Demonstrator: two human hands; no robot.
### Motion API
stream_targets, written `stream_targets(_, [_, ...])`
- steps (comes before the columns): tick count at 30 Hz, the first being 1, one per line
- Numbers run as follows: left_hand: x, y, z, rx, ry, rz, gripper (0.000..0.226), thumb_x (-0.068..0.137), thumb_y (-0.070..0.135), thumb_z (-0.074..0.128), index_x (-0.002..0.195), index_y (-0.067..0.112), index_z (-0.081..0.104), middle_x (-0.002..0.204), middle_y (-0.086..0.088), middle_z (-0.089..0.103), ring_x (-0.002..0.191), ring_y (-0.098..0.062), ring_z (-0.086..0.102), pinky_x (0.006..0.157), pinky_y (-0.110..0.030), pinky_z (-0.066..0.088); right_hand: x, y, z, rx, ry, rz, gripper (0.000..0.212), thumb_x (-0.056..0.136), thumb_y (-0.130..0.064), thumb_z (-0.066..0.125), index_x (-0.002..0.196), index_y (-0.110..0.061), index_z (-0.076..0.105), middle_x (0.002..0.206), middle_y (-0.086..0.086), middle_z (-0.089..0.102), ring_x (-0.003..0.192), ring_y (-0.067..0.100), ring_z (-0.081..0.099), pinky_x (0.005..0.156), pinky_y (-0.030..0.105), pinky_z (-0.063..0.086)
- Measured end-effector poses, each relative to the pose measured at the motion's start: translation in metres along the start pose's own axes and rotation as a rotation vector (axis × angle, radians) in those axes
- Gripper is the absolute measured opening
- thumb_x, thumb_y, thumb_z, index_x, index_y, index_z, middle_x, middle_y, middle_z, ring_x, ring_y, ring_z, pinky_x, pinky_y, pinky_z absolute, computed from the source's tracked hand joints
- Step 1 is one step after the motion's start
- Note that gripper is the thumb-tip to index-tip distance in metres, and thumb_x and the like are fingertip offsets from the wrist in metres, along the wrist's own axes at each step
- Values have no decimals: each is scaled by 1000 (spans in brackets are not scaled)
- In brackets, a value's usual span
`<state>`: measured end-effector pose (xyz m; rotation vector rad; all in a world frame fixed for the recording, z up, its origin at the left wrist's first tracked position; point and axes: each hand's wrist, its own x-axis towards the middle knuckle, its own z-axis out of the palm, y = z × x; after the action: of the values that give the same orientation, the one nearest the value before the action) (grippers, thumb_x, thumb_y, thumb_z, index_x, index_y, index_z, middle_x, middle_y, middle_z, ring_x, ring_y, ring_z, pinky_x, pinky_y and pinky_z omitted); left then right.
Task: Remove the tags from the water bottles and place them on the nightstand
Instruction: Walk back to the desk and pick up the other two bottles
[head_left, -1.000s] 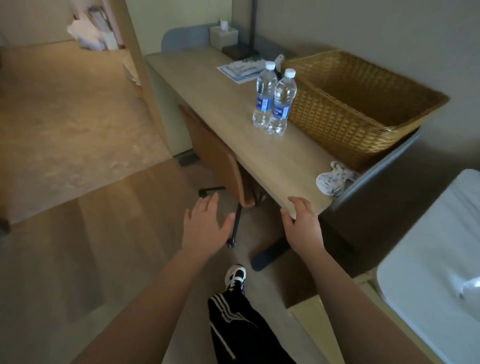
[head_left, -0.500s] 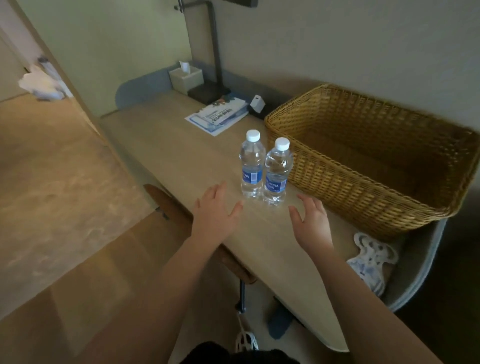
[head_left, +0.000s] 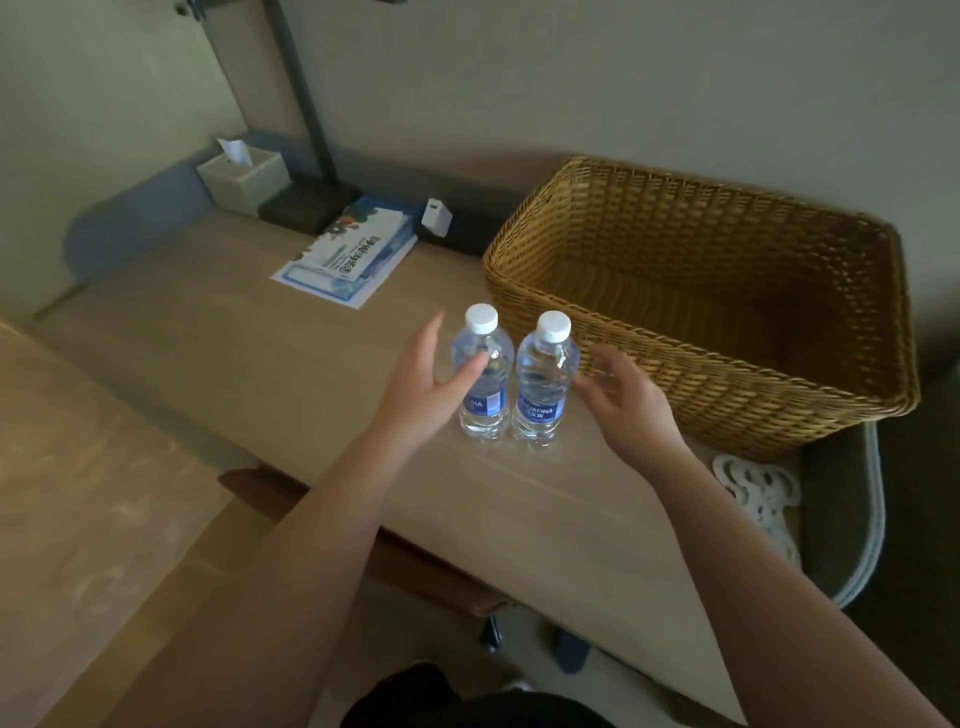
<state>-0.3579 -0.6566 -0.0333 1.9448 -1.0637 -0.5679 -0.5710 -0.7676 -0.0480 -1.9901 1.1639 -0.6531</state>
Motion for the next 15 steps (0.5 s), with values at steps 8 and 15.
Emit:
stream_targets(8, [61,10,-19,-171,-453,97,65,80,39,74,138,40,45,129,15,53,117,-2,50,100,-27,41,20,-42,18,57,-37,36,59,69,-59,71,120,-46,45,106,-32,57,100,-9,55,80,18,41])
stream_targets(15, [69,6,-10,-161,-505,165,26,80,41,74,102,31,64,90,21,68,82,12,62,68,-9,47,16,-50,28,15,5,79,48,70,-46,78,106,-39,47,94,-25,58,86,-18,52,65,7,34])
